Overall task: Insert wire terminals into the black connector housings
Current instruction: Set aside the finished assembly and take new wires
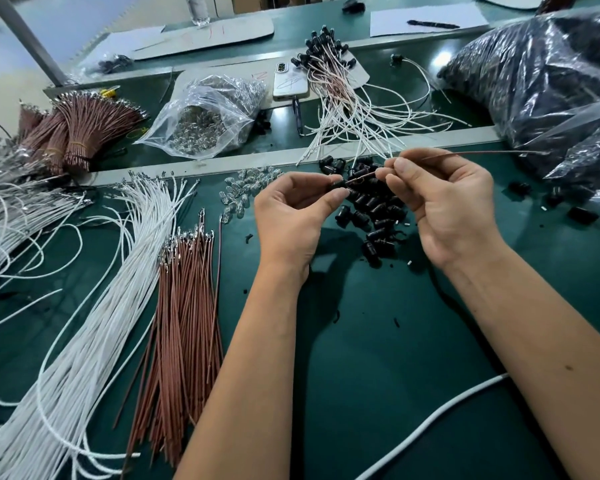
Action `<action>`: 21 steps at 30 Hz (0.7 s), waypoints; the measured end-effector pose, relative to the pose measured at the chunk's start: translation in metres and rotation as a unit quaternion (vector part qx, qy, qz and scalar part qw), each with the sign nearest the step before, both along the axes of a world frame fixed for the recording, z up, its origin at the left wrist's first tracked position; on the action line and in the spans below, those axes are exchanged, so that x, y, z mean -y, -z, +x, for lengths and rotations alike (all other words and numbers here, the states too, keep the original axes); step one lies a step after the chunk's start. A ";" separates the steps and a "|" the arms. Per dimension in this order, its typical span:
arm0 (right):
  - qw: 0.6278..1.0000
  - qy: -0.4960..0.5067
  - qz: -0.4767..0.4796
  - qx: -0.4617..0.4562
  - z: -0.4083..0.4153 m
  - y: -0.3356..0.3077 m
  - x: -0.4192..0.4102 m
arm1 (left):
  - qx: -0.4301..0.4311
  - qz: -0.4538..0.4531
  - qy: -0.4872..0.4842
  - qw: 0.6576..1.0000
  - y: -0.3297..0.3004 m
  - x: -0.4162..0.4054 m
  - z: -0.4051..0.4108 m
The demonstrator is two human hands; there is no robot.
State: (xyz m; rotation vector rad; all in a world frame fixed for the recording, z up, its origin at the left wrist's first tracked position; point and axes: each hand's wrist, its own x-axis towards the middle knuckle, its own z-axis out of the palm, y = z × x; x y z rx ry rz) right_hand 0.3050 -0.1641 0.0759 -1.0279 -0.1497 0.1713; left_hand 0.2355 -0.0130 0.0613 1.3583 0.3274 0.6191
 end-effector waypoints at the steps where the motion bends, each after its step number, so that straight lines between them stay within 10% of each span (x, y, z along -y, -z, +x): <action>1: 1.000 -0.001 0.003 -0.003 0.000 0.000 0.000 | 0.000 0.004 0.004 1.000 0.000 0.000 0.000; 21: 0.999 -0.026 -0.038 -0.008 -0.009 0.003 -0.009 | -0.011 -0.064 0.027 0.998 -0.001 0.010 0.001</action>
